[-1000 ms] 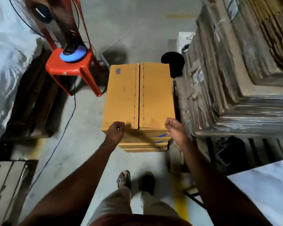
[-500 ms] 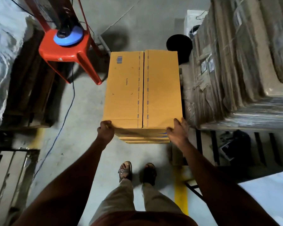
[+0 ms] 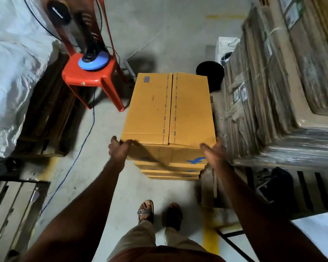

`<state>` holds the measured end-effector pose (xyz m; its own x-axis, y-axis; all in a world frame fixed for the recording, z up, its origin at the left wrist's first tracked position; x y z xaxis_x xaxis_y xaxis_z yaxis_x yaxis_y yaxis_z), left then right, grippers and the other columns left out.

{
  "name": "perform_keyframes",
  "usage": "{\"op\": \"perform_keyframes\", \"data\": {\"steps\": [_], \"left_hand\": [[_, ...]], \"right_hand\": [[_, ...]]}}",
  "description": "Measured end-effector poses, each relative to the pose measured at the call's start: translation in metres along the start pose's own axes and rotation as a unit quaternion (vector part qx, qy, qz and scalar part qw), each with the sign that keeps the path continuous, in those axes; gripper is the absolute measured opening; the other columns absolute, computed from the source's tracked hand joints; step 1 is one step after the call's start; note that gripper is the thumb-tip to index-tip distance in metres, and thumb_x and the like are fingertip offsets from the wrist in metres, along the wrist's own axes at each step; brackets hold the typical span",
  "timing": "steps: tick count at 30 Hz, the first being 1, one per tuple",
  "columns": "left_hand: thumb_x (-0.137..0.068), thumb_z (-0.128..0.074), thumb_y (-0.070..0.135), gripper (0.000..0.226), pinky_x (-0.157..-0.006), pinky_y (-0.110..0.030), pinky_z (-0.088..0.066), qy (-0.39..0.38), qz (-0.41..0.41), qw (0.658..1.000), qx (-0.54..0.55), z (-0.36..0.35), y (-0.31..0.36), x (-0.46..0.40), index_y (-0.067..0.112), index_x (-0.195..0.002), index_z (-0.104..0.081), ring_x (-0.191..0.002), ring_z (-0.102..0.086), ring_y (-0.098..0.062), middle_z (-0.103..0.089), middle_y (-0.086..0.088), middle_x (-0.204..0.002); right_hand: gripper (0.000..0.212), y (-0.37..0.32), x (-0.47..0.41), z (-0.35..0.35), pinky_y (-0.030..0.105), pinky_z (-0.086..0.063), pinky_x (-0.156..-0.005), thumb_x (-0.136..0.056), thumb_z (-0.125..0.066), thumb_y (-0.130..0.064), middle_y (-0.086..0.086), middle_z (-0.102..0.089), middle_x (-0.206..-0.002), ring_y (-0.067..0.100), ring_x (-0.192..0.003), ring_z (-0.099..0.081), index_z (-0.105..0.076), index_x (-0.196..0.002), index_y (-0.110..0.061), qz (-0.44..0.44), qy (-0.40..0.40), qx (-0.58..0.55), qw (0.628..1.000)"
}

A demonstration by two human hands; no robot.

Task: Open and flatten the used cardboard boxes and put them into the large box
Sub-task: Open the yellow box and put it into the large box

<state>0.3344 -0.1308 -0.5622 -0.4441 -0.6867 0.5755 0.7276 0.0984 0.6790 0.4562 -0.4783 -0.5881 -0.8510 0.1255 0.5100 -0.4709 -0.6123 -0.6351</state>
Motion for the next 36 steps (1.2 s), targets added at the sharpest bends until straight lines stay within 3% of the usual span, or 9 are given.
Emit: {"op": "perform_keyframes", "data": {"steps": [4,6,10,14,18,23,28,32,36], "left_hand": [[-0.090,-0.062,0.041,0.051,-0.096,-0.035,-0.042,0.026,-0.043,0.999,-0.017,0.012,0.040,0.020,0.022,-0.136,-0.053,-0.128,-0.040,-0.036,-0.039,-0.016,-0.132],[-0.091,-0.060,0.046,0.051,-0.096,-0.036,-0.043,0.026,-0.070,0.997,0.001,0.020,0.057,0.029,0.026,-0.137,-0.051,-0.128,-0.040,-0.035,-0.039,-0.015,-0.132],[-0.069,-0.060,0.063,0.069,-0.095,-0.055,-0.051,0.032,-0.115,0.989,0.083,0.034,0.092,0.043,0.026,-0.126,-0.049,-0.118,-0.053,-0.037,-0.048,-0.014,-0.126],[-0.096,-0.056,0.044,0.052,-0.102,-0.046,-0.044,0.009,-0.184,0.976,0.119,0.048,0.131,0.072,0.017,-0.137,-0.039,-0.117,-0.050,-0.027,-0.051,-0.010,-0.128],[-0.093,-0.052,0.051,0.041,-0.092,-0.041,-0.048,0.070,-0.246,0.963,0.084,0.072,0.155,0.096,0.024,-0.123,-0.047,-0.106,-0.057,-0.029,-0.058,-0.008,-0.117],[-0.081,-0.036,0.070,0.070,-0.092,-0.049,-0.050,0.138,-0.284,0.949,-0.010,0.101,0.171,0.129,0.013,-0.118,-0.050,-0.102,-0.061,-0.038,-0.065,-0.017,-0.110],[-0.091,-0.041,0.055,0.054,-0.090,-0.040,-0.047,0.146,-0.319,0.936,0.039,0.127,0.178,0.171,0.012,-0.121,-0.052,-0.105,-0.061,-0.037,-0.064,-0.018,-0.111],[-0.087,-0.043,0.054,0.048,-0.090,-0.041,-0.047,0.103,-0.355,0.924,0.093,0.141,0.168,0.201,0.017,-0.116,-0.054,-0.100,-0.061,-0.033,-0.066,-0.013,-0.104],[-0.089,-0.043,0.050,0.039,-0.074,-0.034,-0.039,0.062,-0.374,0.916,0.129,0.147,0.150,0.246,0.020,-0.112,-0.054,-0.091,-0.059,-0.030,-0.066,-0.008,-0.099]], "right_hand": [[0.082,-0.031,-0.005,0.033,0.046,-0.041,-0.106,-0.080,-0.038,-0.069,0.020,-0.055,-0.132,0.036,-0.123,-0.051,-0.055,-0.129,-0.005,-0.022,0.025,-0.028,0.999],[0.076,-0.054,-0.002,0.051,0.046,-0.040,-0.105,-0.087,-0.038,-0.068,0.021,-0.054,-0.132,0.036,-0.124,-0.048,-0.057,-0.125,-0.005,-0.002,0.062,-0.035,0.997],[0.059,-0.094,0.012,0.073,0.047,-0.043,-0.097,-0.093,-0.051,-0.058,0.023,-0.051,-0.130,0.039,-0.119,-0.050,-0.053,-0.125,-0.008,0.047,0.120,-0.108,0.986],[0.050,-0.117,0.036,0.088,0.048,-0.049,-0.089,-0.095,-0.053,-0.053,0.024,-0.063,-0.113,0.040,-0.107,-0.058,-0.054,-0.112,-0.006,0.068,0.143,-0.187,0.970],[0.058,-0.129,0.076,0.110,0.043,-0.044,-0.092,-0.097,-0.046,-0.057,0.024,-0.062,-0.124,0.041,-0.115,-0.057,-0.055,-0.125,-0.007,0.085,0.195,-0.149,0.966],[0.065,-0.136,0.140,0.135,0.039,-0.043,-0.092,-0.098,-0.042,-0.056,0.023,-0.059,-0.131,0.040,-0.119,-0.056,-0.053,-0.134,-0.003,0.105,0.253,-0.115,0.955],[0.063,-0.130,0.222,0.155,0.040,-0.044,-0.090,-0.098,-0.040,-0.056,0.024,-0.058,-0.130,0.041,-0.119,-0.055,-0.050,-0.136,-0.007,0.089,0.325,-0.121,0.934],[0.061,-0.113,0.299,0.178,0.042,-0.046,-0.089,-0.098,-0.039,-0.057,0.023,-0.062,-0.123,0.040,-0.113,-0.058,-0.054,-0.126,-0.005,0.095,0.409,-0.138,0.897],[0.058,-0.083,0.384,0.197,0.041,-0.044,-0.082,-0.097,-0.040,-0.060,0.023,-0.064,-0.115,0.041,-0.107,-0.059,-0.054,-0.113,-0.007,0.091,0.509,-0.135,0.845]]}}
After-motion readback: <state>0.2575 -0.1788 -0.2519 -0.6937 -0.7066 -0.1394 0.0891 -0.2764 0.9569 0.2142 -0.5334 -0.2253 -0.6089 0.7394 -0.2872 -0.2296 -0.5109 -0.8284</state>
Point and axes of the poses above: each hand's wrist, its own x-axis away from the middle knuckle, its own z-axis out of the back of the hand, y = z × x, the point moved 4 cm from there along -x, towards the middle knuckle
